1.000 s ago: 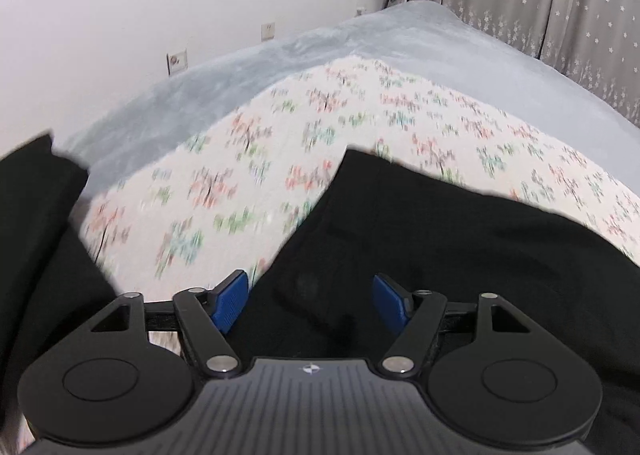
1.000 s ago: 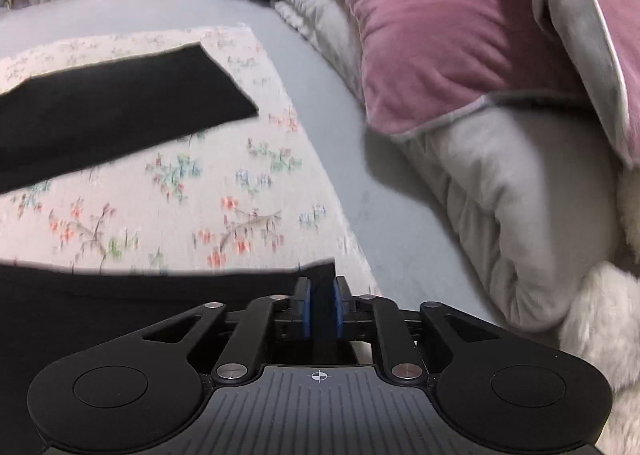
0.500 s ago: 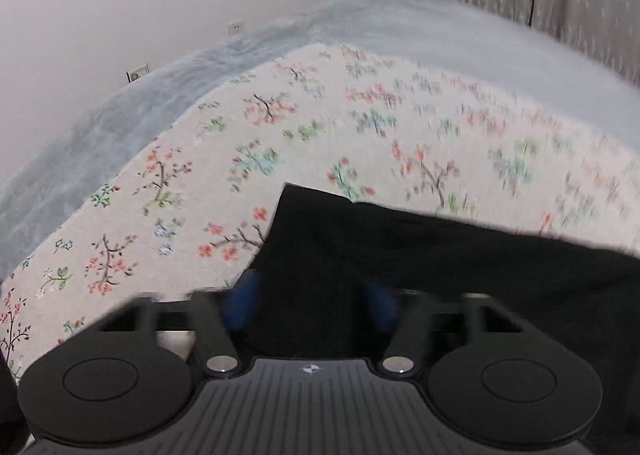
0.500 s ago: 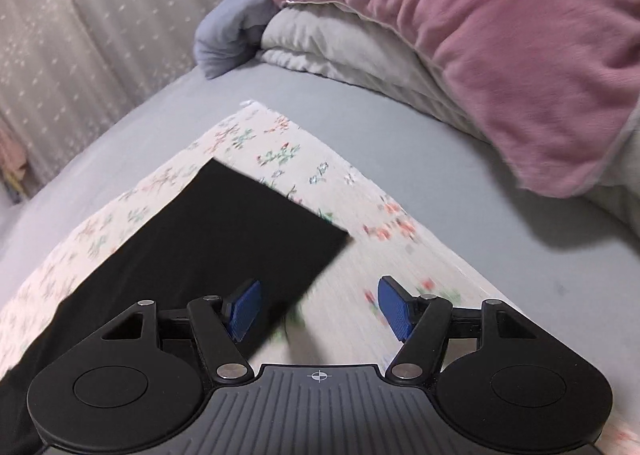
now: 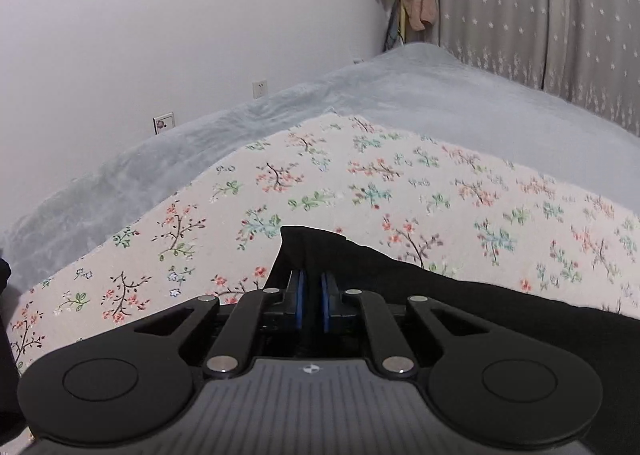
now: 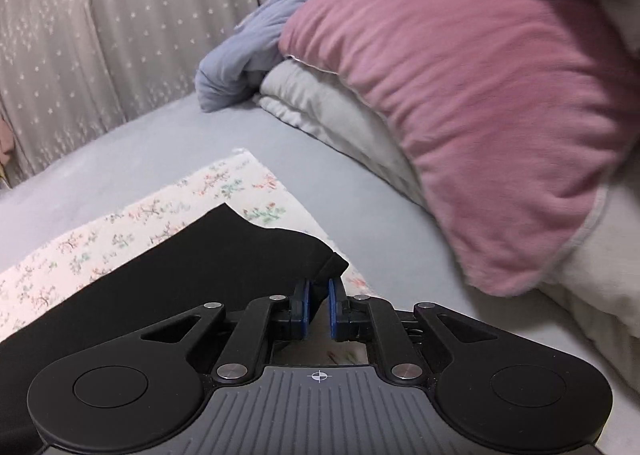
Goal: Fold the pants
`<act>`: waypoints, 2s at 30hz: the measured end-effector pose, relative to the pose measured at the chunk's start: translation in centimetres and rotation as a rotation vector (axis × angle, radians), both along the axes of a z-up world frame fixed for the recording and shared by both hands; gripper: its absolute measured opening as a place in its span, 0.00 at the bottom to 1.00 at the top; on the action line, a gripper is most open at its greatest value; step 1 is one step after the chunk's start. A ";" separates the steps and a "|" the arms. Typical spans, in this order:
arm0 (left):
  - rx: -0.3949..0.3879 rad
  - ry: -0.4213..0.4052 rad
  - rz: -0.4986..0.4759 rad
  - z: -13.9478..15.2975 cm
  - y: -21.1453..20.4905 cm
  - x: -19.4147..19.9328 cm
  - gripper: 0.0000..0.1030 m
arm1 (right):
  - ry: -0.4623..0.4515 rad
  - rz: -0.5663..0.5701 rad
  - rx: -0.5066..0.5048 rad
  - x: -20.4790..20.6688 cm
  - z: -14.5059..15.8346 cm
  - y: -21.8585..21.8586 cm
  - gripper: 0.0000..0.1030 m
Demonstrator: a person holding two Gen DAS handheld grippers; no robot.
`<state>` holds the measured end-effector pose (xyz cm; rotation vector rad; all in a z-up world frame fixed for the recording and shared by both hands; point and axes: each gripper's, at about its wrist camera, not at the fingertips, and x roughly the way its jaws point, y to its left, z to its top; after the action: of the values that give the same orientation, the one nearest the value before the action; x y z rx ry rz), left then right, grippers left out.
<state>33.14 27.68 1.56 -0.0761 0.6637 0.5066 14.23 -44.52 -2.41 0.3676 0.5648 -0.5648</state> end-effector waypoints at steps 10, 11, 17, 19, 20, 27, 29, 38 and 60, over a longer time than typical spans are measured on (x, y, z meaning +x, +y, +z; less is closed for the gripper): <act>0.046 0.090 -0.052 -1.8 0.9 0.9 0.16 | 0.153 0.029 -0.008 0.8 -3.8 0.2 0.13; 0.043 0.100 -0.058 -1.8 1.0 1.1 0.16 | 0.158 0.033 -0.020 0.8 -3.7 0.2 0.13; 0.036 0.117 -0.061 -1.1 2.0 0.9 0.43 | 0.167 0.032 -0.022 0.5 -3.7 -0.5 0.17; 0.039 0.097 -0.032 -0.4 2.7 0.5 0.43 | 0.186 0.023 -0.064 0.9 -3.4 -0.2 0.31; 0.034 0.091 -0.033 -0.1 3.1 0.2 0.43 | 0.195 0.012 -0.086 1.0 -3.3 -0.3 0.36; -0.034 0.065 -0.072 1.4 4.7 -0.5 0.47 | 0.179 -0.068 -0.101 0.1 -2.8 -2.0 0.43; -0.053 0.064 -0.091 1.7 4.8 -0.5 0.50 | 0.147 -0.059 -0.067 -0.1 -2.4 -2.2 0.43; 0.018 0.133 -0.347 1.3 2.5 1.1 0.77 | 0.059 0.086 0.076 2.1 -0.3 -1.0 0.45; 0.272 0.321 -0.752 -4.5 -6.8 6.7 0.04 | 0.173 0.068 0.305 20.5 -1.7 0.5 0.68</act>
<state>39.85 20.85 -2.96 0.5068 0.8681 -0.1282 34.69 -43.98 -4.15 0.5888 0.8314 -0.4475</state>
